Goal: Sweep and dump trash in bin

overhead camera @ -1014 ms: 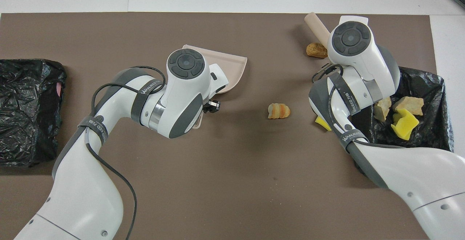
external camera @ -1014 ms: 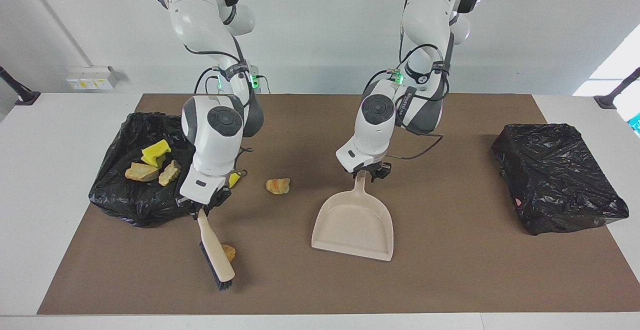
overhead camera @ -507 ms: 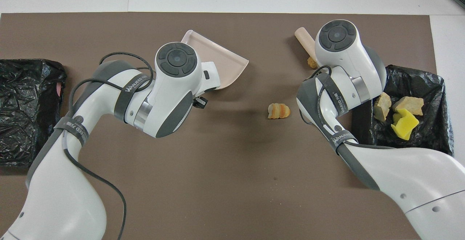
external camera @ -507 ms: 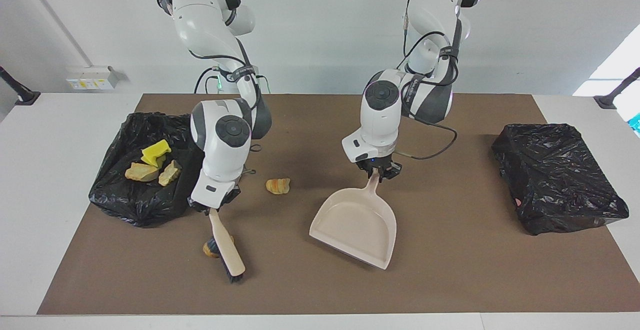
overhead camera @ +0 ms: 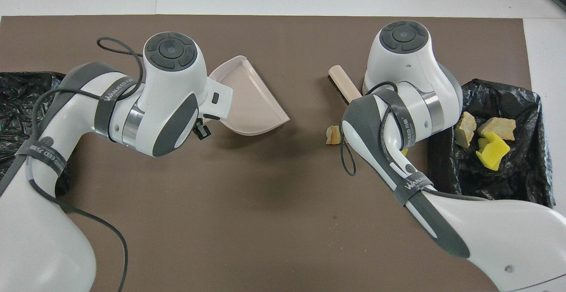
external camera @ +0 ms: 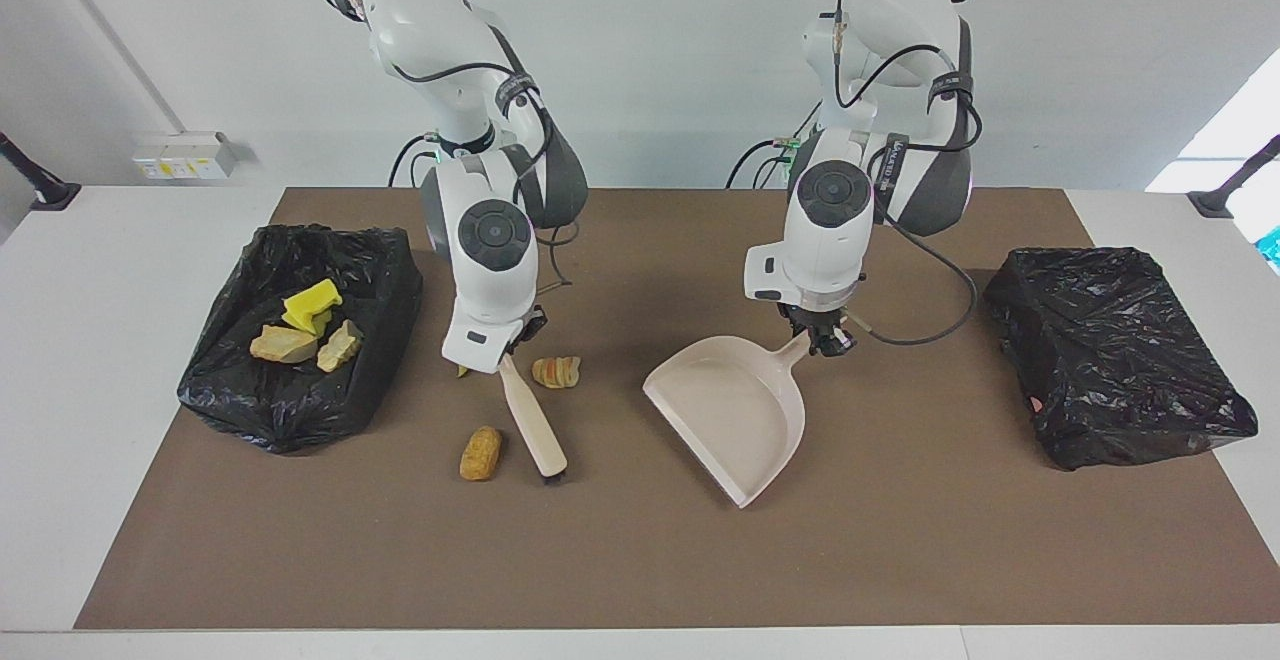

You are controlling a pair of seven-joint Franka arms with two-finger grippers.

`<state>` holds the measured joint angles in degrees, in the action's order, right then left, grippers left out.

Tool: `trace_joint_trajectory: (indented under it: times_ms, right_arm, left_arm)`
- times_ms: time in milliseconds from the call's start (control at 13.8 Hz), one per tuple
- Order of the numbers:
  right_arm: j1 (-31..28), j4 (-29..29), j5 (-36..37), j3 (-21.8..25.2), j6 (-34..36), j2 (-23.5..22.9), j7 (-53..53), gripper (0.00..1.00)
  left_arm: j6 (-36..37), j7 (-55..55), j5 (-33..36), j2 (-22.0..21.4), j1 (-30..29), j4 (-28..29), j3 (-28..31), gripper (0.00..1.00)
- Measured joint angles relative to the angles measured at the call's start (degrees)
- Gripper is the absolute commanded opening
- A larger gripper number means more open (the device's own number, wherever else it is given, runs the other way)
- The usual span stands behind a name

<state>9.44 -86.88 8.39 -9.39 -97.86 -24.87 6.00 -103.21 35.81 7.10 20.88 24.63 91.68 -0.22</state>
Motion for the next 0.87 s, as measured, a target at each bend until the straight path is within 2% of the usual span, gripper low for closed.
trace_joint_trajectory:
  times_ms: [290,362,579,724,869]
  right_arm:
    - [-1.3,0.0,0.3,1.2,-0.6,3.1,0.0,0.0]
    - [-2.1,-0.1,2.3,1.5,-2.8,3.1,0.0,0.0]
    - [-4.7,-2.4,7.5,1.8,-8.0,2.2,0.0,0.0]
    - [-5.4,-4.5,7.4,1.8,-9.6,1.5,0.0,0.0]
    - [-5.1,-5.7,3.5,1.4,-9.6,1.6,0.0,0.0]
  left_arm:
    - [-0.6,9.2,0.1,-0.9,-0.5,2.9,0.2,0.0]
    - [-2.4,10.1,0.5,-1.5,-0.4,4.6,0.2,0.0]
    - [-14.5,14.8,3.3,-4.1,-0.5,12.5,0.2,0.0]
    - [-19.8,15.9,4.7,-5.5,-0.4,16.5,0.1,0.0]
    - [-21.5,16.0,5.4,-6.7,-0.4,18.6,0.0,0.0]
